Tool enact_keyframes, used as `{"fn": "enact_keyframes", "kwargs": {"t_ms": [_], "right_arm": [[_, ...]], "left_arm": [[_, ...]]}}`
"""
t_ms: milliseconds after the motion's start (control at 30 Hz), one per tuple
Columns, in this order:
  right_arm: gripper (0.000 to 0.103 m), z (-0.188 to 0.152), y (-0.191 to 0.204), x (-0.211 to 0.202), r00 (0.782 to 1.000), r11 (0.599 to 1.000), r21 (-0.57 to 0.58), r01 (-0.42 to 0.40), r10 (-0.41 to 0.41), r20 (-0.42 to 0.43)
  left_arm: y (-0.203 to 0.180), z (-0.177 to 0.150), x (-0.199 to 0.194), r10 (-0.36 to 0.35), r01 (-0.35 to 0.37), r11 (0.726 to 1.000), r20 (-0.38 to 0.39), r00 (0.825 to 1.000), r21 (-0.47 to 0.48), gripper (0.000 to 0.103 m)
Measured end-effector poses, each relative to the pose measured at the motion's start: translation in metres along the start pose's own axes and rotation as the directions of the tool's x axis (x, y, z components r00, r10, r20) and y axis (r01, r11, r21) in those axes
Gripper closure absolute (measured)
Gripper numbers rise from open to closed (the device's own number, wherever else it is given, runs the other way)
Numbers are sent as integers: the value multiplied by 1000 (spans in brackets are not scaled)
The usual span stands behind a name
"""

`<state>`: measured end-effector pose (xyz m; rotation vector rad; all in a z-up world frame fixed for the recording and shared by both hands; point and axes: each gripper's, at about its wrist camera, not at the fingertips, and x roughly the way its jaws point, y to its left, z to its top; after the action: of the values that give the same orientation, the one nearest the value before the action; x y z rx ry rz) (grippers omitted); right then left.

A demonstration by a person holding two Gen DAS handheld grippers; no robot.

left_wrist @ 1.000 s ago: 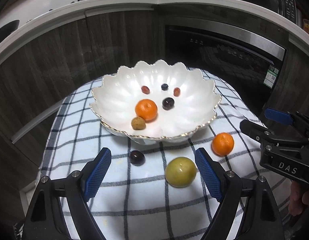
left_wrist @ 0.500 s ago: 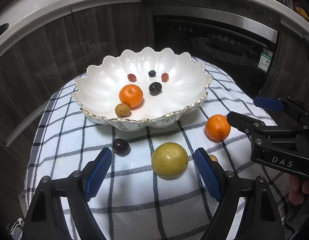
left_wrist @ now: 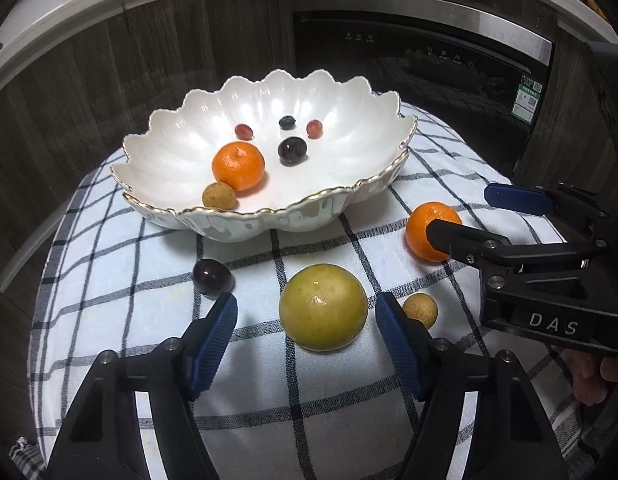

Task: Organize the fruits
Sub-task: 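Move the left gripper around the yellow-green fruit while the right approaches the mandarin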

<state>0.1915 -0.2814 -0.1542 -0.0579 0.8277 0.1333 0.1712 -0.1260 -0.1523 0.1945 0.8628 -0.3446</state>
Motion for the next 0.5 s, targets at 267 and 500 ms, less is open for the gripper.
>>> {"fn": "enact_keyframes", "kwargs": {"t_ms": [267,500], "right_arm": [[30,-3,8,14,999,1000,-29,-11,10,-37],[49,-6,10,23,998,999,-32,-22,20,-58]], "left_arm": [[-1,-2,12,-27,27,1000,-27,999,-7,46],[-2,-3,17,-56,56,998,-34,998,-13,55]]}}
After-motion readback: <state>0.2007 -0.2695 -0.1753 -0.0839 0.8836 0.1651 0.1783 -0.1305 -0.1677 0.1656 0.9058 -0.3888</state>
